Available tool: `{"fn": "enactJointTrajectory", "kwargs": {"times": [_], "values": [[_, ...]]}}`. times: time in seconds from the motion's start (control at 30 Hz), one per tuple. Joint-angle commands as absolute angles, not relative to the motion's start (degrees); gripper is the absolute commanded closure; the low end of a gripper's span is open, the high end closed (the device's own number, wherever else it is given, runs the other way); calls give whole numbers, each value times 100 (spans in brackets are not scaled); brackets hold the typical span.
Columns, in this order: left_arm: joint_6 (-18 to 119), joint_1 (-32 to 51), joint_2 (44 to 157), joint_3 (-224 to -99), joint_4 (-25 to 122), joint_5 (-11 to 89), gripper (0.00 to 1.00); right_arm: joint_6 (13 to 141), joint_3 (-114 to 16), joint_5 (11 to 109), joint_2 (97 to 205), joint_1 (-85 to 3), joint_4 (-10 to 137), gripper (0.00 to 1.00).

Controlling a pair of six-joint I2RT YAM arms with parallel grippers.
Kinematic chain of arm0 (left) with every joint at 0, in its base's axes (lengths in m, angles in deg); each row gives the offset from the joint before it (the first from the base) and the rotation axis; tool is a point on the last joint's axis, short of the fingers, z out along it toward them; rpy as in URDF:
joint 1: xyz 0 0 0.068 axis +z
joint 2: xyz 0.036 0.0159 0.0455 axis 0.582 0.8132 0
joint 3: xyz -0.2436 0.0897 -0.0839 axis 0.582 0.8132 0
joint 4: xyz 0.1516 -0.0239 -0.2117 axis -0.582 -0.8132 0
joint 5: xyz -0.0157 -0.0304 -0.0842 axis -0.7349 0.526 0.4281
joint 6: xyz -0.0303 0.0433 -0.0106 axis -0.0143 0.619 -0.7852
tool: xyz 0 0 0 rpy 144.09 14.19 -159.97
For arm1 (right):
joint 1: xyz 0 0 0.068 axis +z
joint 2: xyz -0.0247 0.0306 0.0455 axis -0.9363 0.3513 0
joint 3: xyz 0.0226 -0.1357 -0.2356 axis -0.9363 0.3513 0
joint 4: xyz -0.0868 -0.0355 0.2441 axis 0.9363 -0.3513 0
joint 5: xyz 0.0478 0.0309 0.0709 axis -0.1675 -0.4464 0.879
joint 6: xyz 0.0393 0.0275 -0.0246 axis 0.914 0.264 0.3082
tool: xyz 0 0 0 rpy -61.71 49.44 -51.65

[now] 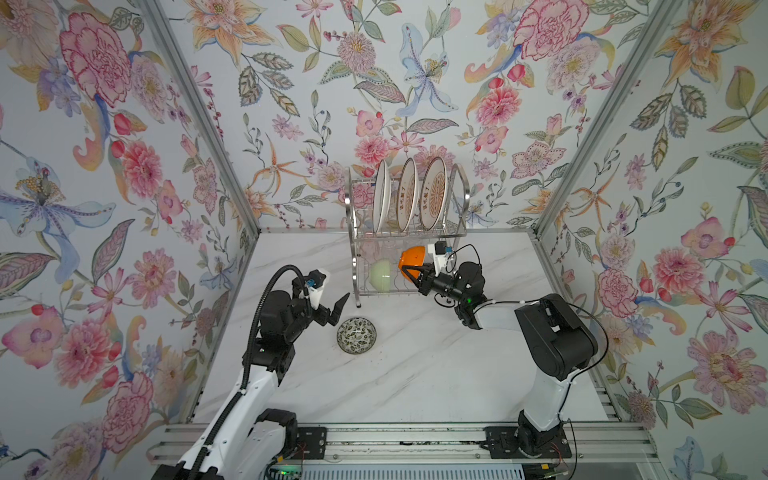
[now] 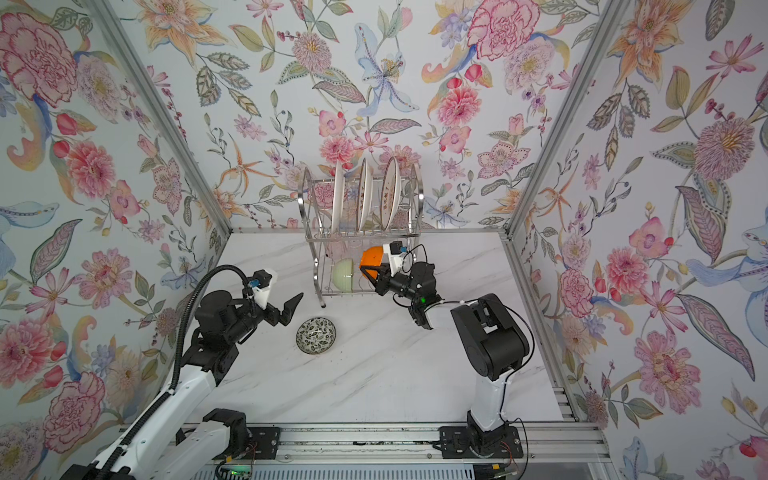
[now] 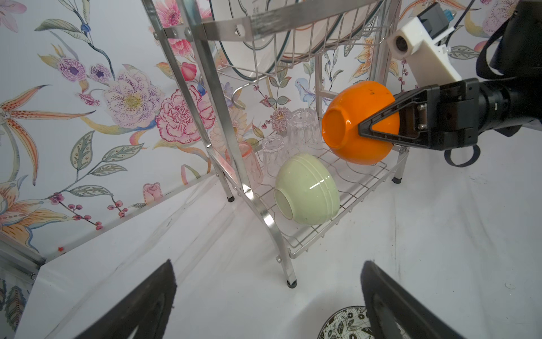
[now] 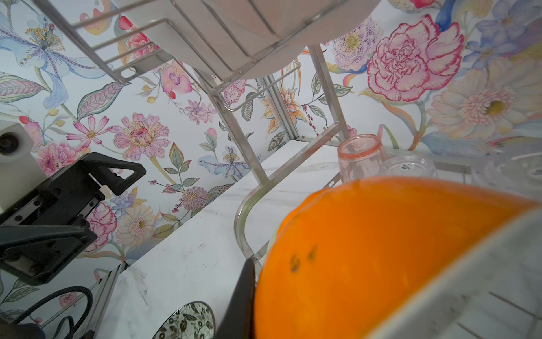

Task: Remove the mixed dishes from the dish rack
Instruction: 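Lift the orange bowl up and out of the rack with the right gripper, then carry the orange bowl toward the robot above the pink-patterned bowl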

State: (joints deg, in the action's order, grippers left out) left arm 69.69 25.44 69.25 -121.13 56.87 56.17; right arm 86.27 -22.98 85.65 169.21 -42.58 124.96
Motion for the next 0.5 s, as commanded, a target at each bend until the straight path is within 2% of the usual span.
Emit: {"fn": "enactJointTrajectory", "kwargs": {"times": [0.0, 0.2, 0.47], "values": [[6800, 2544, 6835, -12389, 5904, 5485, 1, 8306, -2046, 8432, 16525, -4255, 12803, 100], [6648, 2556, 6776, -12652, 5836, 5227, 0, 7605, -1698, 8340, 15871, -4137, 11990, 100], [6484, 2787, 6871, -12979, 5652, 5051, 1, 5976, -1959, 8189, 15033, -3753, 9822, 100]]}}
